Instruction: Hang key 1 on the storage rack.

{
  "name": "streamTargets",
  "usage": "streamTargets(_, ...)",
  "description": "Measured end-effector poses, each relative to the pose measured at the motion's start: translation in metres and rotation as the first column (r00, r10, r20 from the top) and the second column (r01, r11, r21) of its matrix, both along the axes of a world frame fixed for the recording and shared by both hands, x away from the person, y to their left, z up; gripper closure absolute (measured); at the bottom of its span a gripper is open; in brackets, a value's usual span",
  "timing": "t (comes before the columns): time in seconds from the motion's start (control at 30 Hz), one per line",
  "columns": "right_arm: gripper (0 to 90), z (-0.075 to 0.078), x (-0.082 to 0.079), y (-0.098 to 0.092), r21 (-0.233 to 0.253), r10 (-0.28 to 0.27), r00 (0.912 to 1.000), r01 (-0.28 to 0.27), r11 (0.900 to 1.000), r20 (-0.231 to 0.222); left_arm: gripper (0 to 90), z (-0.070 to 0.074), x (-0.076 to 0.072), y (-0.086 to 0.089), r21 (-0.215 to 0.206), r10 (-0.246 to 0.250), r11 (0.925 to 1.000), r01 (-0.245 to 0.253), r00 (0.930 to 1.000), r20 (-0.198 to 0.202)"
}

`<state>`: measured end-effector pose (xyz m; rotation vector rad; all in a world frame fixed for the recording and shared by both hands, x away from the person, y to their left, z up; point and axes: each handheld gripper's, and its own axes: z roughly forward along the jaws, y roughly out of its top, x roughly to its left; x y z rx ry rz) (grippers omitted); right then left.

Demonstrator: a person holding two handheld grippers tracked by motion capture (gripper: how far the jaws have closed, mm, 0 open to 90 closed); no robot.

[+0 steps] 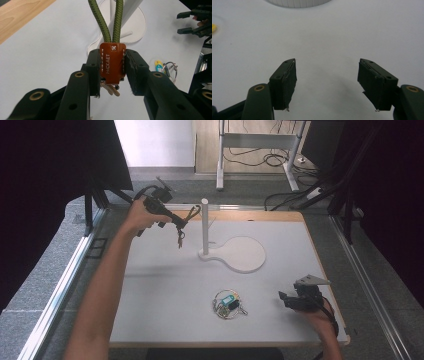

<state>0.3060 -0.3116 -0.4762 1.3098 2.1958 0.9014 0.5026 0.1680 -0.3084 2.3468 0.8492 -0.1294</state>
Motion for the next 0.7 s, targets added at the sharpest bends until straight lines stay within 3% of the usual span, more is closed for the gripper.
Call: streamTargets(0.7, 31.7, -0.001, 0.001, 0.000, -0.007, 0.002, 1.0000, -0.002, 1.000, -0.002, 66.4, -0.017, -0.001, -0.015, 0.030, -0.020, 0.9994, 0.020, 0.9998, -0.006)
